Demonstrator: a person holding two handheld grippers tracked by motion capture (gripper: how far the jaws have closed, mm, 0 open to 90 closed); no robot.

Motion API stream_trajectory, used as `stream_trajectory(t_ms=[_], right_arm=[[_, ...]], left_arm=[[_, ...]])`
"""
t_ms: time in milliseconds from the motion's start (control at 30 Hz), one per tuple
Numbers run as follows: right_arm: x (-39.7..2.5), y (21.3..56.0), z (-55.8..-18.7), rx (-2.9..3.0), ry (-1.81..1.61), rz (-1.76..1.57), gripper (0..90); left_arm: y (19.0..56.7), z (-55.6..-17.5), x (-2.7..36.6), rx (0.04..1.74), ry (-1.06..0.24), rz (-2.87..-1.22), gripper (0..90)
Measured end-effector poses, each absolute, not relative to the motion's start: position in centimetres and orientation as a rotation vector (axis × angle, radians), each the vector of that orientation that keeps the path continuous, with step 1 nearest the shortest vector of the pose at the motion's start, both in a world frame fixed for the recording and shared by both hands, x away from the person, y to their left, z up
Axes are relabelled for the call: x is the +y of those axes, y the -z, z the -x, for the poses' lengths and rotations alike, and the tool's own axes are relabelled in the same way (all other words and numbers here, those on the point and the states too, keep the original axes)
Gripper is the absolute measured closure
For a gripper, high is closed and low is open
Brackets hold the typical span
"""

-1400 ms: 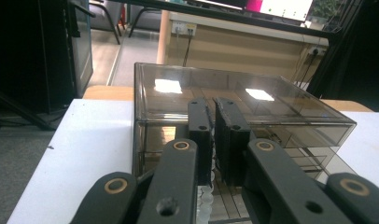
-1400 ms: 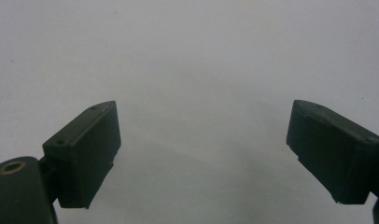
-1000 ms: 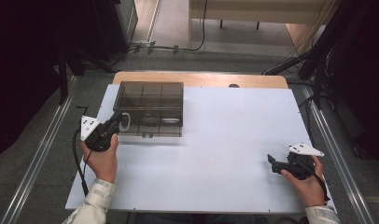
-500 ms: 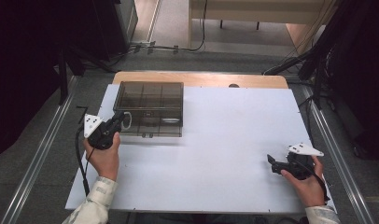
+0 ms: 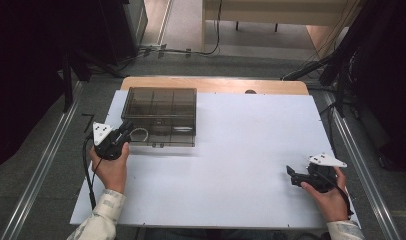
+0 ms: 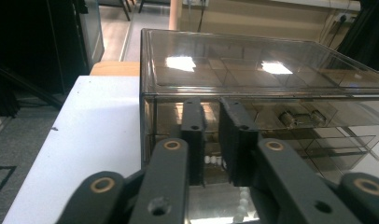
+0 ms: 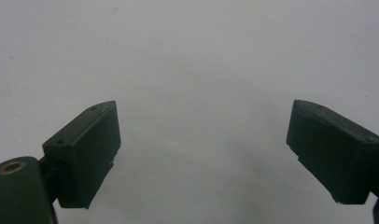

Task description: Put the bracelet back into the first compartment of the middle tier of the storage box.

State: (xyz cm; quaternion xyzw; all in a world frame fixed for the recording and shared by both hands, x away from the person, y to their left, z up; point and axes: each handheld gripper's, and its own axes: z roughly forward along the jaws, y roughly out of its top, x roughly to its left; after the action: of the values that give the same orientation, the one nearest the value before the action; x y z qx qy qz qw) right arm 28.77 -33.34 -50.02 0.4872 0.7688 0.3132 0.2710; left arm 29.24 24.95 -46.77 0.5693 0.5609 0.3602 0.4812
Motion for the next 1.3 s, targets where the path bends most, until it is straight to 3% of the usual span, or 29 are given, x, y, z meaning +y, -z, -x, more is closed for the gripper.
stream_trajectory(t_ms=[467, 1033, 1300], right_arm=[[-33.37, 50.02, -28.75, 2.069, -0.844, -1.316, 8.5], [-33.45, 49.97, -28.69, 2.066, -0.845, -1.312, 8.5], [-33.52, 49.94, -28.64, 2.065, -0.845, -1.312, 8.5]], left_arm=[[46.78, -29.06, 25.09, 1.384, -0.865, -1.405, 62.0], [46.61, -28.80, 25.17, 1.385, -0.816, -1.404, 29.9], [46.51, -28.22, 24.89, 1.377, -0.814, -1.449, 21.3]])
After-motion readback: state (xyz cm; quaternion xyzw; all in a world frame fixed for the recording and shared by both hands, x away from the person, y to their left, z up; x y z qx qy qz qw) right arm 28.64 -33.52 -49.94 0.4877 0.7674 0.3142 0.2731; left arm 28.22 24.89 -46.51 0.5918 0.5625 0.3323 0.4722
